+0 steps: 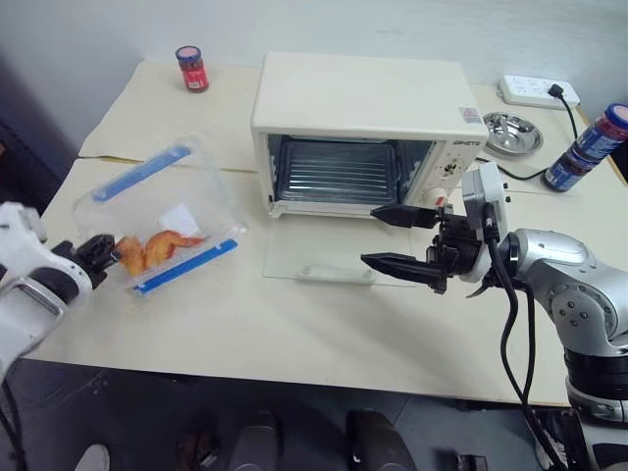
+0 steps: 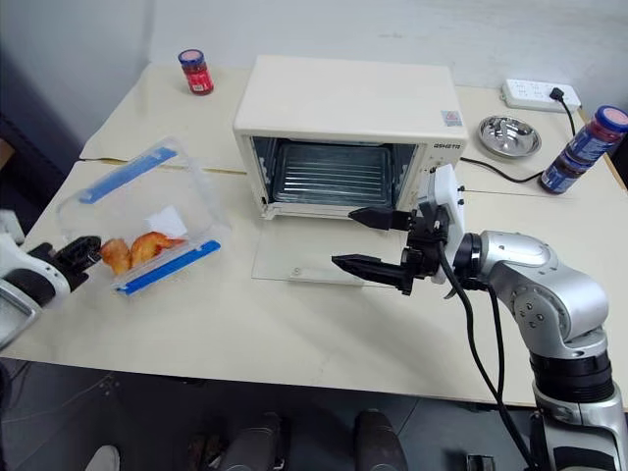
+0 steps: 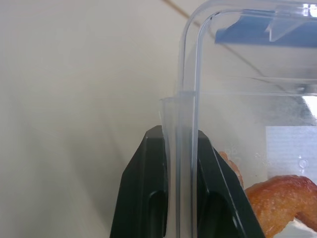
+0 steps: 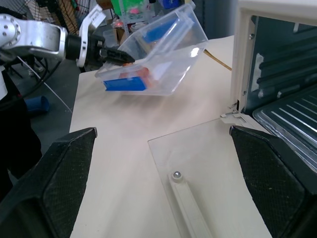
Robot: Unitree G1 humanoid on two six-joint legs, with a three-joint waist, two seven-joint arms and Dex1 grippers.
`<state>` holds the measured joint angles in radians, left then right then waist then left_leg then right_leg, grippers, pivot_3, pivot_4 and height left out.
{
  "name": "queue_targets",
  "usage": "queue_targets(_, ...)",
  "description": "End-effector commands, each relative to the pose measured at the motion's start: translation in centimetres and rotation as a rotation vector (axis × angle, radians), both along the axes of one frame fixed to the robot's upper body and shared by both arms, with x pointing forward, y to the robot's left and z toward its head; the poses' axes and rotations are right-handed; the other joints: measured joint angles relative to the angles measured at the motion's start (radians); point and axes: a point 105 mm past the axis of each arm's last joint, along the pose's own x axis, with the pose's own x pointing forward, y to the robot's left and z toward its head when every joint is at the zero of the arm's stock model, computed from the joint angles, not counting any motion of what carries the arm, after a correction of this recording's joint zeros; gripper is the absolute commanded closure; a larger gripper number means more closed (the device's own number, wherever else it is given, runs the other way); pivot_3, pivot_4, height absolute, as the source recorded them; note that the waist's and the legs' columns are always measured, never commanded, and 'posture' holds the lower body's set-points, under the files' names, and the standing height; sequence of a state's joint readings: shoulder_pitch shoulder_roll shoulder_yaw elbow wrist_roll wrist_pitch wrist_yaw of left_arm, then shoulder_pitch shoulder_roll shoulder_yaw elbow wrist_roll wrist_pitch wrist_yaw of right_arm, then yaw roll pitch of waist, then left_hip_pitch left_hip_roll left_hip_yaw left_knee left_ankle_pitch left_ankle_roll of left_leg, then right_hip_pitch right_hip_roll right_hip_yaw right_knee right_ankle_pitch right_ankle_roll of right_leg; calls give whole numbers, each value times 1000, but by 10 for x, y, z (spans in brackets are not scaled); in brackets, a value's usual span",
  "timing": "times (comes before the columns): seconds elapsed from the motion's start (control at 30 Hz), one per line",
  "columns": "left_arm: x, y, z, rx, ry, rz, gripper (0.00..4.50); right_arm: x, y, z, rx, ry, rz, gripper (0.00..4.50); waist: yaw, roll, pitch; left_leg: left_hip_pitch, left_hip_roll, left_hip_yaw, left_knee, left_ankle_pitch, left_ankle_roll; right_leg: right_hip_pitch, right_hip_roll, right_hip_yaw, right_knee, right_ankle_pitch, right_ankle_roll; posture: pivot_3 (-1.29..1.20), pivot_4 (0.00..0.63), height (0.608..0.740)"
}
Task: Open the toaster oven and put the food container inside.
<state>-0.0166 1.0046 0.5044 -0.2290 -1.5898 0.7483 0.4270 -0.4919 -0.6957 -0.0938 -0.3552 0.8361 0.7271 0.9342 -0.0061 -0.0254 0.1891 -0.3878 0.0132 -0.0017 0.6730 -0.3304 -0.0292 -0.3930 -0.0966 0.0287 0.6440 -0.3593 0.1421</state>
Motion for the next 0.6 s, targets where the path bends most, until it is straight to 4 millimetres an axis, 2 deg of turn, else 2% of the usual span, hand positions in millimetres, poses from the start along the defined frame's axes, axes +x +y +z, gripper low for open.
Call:
queue_targets(0.03, -1, -23, 25, 97, -48, -265, 4068, -6, -8, 12, 4, -48, -24, 0, -1, 1, 0, 0, -1, 1, -3, 0, 0, -1, -1, 0, 0, 0, 0, 0, 150, 740)
queue_targets(0.17, -3, -59, 36, 159, -22, -554, 4068, -7, -18, 14, 7, -47, -77, 0, -6, 1, 1, 0, 0, 0, -9, 1, -1, -3, 0, 0, 0, 0, -1, 0, 150, 740)
queue_targets(0.27, 4, -79, 40, 149, -26, -653, 4068, -8, -23, 14, 14, -43, -111, 0, -8, 1, 1, -1, 0, 0, -10, 1, -1, -4, -1, -1, 0, -1, -1, 0, 150, 740)
queue_targets(0.3, 11, -88, 40, 156, -24, -671, 4068, -9, -25, 13, 15, -41, -122, 0, -8, 1, 1, -1, 0, 0, -10, 1, -1, -4, -1, -1, 0, -1, -1, 0, 150, 740)
queue_targets(0.4, 37, -109, 40, 179, -1, -672, 4068, -15, -27, 11, 17, -41, -152, 0, 0, 1, 1, -1, -1, -1, -8, 1, 0, -2, -1, -2, 1, 0, -1, 0, 150, 740)
queue_targets(0.5, 61, -118, 39, 188, 63, -600, 4068, -18, -29, 10, 23, -45, -186, 0, 1, 1, 1, -2, -1, -1, -5, 1, 0, -2, -1, -1, 2, 0, 0, 0, 150, 740)
queue_targets(0.6, 76, -125, 34, 193, 141, -530, 4068, -21, -33, 9, 27, -48, -224, 0, -5, 1, 1, -1, 0, 0, -3, 1, 0, -2, -1, 0, 5, 0, 1, 0, 150, 740)
